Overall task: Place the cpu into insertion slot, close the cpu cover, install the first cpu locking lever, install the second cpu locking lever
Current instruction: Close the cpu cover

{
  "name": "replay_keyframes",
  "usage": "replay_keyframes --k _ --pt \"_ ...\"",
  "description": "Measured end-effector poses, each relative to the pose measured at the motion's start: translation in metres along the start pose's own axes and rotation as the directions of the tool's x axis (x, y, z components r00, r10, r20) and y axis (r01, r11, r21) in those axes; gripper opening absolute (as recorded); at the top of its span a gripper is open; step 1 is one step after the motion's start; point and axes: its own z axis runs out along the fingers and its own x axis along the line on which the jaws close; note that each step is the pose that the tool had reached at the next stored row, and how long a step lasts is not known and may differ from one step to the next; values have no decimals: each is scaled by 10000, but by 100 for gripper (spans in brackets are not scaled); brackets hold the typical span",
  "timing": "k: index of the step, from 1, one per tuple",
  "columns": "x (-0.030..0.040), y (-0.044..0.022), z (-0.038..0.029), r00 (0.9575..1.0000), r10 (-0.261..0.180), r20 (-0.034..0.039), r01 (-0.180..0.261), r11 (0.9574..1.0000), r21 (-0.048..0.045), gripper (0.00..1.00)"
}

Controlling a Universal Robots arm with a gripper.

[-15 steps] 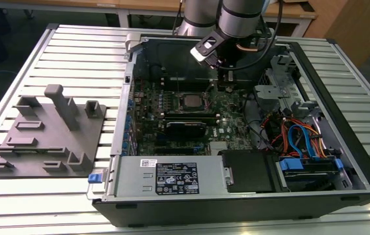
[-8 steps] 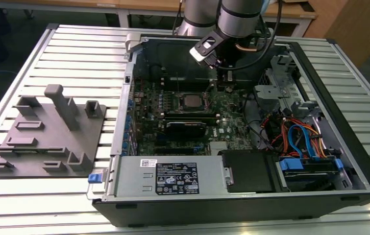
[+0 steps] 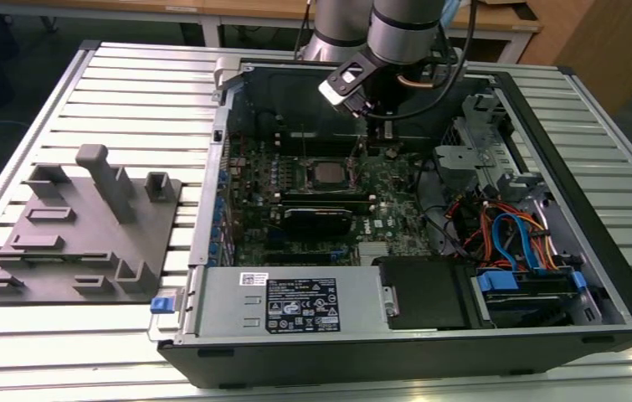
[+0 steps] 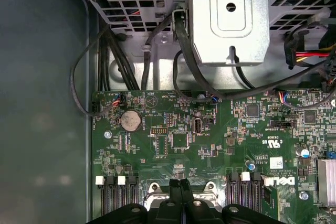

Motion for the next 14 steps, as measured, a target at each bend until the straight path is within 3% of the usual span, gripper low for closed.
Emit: replay_keyframes --k 3,5,14 --pt "0 -6 0 10000 0 1 0 10000 1 10" --pt "-2 -54 -2 10000 0 0 0 10000 0 10" --pt "-3 -83 -2 10000 0 0 0 10000 1 10"
